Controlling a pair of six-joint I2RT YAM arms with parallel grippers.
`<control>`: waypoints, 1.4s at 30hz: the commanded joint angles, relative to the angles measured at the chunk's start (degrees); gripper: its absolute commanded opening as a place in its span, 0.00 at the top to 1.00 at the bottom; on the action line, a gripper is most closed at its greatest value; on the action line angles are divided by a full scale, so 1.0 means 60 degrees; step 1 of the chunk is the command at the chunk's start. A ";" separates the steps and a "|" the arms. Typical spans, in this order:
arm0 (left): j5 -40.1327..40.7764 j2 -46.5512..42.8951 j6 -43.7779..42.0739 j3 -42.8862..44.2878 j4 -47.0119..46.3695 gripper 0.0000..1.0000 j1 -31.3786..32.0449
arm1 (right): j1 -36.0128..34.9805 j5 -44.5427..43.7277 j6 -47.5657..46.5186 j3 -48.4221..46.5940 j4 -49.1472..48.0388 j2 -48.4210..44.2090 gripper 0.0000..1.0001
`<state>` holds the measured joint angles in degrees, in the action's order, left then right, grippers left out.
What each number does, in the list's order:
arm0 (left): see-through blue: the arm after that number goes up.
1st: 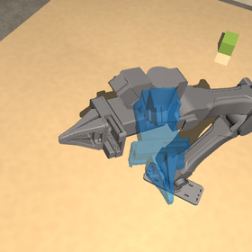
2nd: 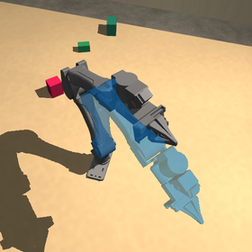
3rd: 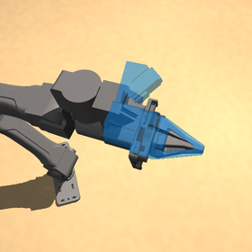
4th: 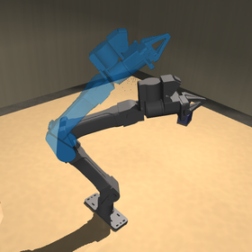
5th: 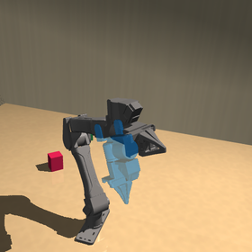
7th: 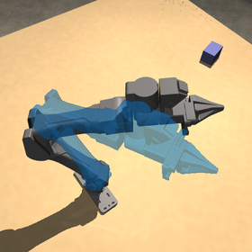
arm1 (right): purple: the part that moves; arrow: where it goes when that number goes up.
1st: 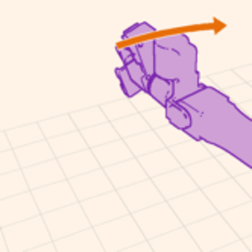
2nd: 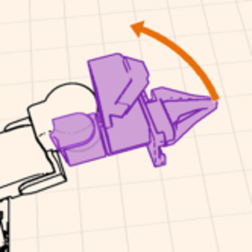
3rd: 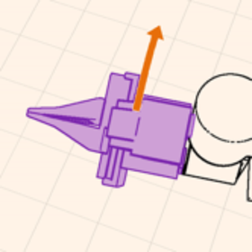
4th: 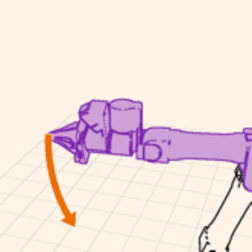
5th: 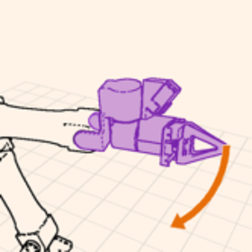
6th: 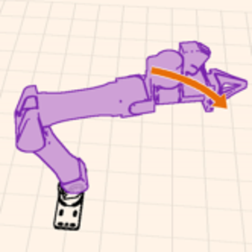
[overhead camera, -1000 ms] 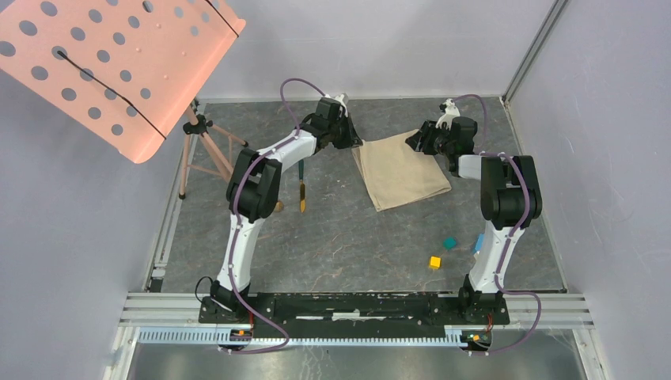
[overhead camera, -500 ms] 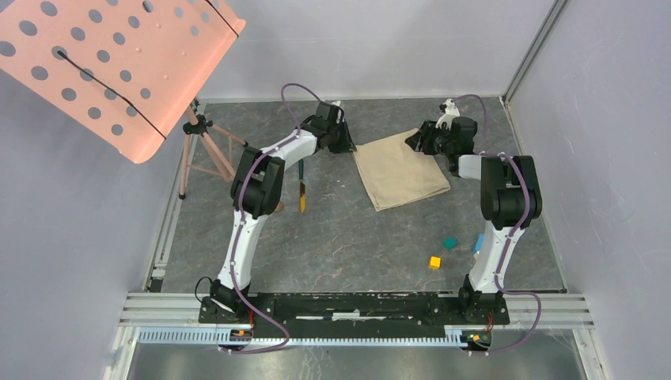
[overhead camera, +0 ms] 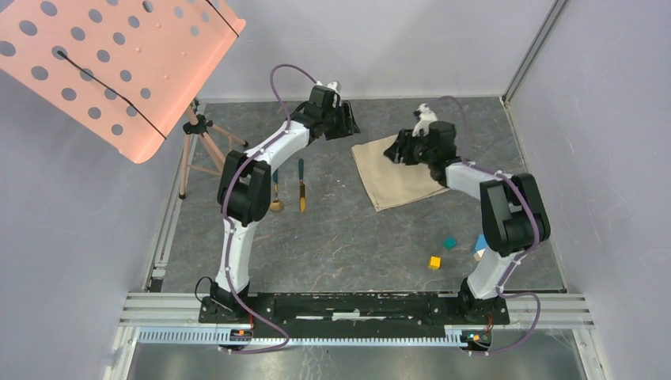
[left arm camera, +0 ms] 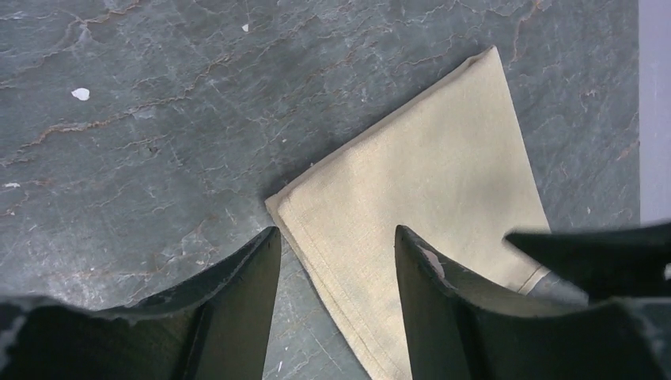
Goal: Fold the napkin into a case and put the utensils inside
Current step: Rotate the square-folded napkin at the center of the board.
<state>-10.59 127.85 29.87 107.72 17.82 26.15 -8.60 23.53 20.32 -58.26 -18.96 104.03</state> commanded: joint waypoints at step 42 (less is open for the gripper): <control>-0.4999 -0.0825 0.0528 -0.3919 -0.4243 0.39 0.0335 | 0.0040 -0.0528 0.1412 -0.0696 -0.1034 0.0133 0.46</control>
<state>-33.91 121.60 27.55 85.82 -0.45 26.65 -8.54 17.58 23.86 -56.07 -15.11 101.12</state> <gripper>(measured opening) 0.622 0.545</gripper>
